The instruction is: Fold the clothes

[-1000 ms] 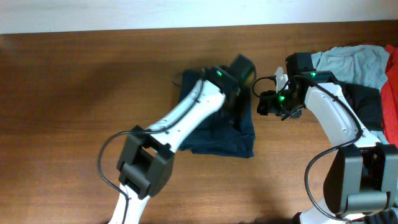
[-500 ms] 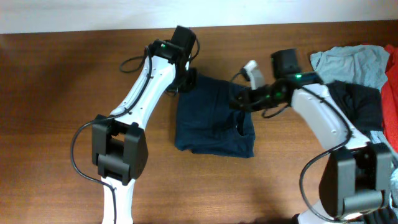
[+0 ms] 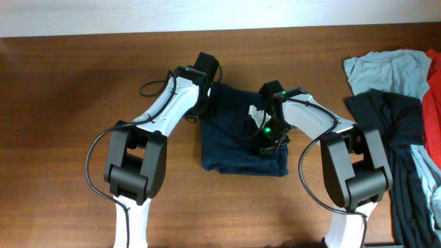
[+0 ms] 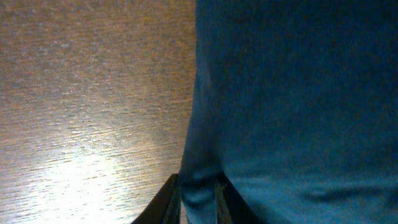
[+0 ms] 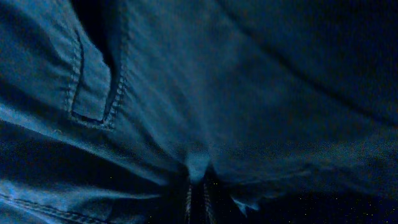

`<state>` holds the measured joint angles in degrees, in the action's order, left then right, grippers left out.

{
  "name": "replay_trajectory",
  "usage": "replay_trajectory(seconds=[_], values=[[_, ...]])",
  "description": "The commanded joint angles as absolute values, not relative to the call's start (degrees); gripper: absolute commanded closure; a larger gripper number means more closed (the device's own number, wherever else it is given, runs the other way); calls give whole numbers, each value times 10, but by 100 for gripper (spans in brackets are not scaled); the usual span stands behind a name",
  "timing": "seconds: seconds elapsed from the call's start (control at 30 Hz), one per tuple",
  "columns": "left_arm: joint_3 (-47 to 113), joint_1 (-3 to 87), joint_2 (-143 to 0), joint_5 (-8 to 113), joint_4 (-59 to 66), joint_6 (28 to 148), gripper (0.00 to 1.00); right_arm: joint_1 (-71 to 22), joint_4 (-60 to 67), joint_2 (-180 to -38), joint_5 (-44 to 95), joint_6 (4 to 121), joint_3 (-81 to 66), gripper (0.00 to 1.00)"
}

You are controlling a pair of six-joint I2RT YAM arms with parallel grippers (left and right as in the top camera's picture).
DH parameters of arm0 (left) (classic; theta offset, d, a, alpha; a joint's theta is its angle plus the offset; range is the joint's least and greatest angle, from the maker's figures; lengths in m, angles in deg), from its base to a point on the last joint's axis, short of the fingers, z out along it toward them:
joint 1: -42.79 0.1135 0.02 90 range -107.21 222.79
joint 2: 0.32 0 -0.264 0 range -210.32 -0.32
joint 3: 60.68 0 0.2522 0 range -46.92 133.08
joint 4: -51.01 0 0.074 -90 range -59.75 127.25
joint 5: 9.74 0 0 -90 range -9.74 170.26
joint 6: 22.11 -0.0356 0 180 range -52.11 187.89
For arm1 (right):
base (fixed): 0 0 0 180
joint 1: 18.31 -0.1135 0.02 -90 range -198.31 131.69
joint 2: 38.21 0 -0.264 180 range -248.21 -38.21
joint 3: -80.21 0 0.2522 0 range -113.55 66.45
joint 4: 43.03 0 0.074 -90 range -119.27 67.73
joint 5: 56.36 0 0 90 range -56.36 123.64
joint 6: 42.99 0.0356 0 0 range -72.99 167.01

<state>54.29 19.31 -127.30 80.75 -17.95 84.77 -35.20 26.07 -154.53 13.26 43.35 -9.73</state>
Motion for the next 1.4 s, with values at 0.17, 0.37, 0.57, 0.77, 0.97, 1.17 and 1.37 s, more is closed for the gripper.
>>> replay_trajectory(seconds=[0.17, 0.37, 0.57, 0.77, 0.97, 1.17, 1.37], values=[[532, 194, -1281, 737, -255, 841, 81, -344, 269, -1547, 161, 428, -95, 81], [520, 198, -1281, 791, -318, 836, 88, -344, 269, -1547, 163, 430, -95, 78], [566, 205, -1226, 724, -318, 827, 87, -344, 274, -1547, 163, 430, -95, 79], [563, 187, -1202, 671, -282, 814, 80, -344, 273, -1547, 163, 430, -95, 78], [501, 135, -1244, 627, -279, 814, 80, -344, 274, -1547, 163, 430, -95, 78], [459, 97, -1245, 616, -377, 814, 87, -344, 273, -1547, 163, 430, -95, 78], [439, 82, -1245, 633, -411, 810, 88, -344, 271, -1547, 163, 430, -95, 78]])
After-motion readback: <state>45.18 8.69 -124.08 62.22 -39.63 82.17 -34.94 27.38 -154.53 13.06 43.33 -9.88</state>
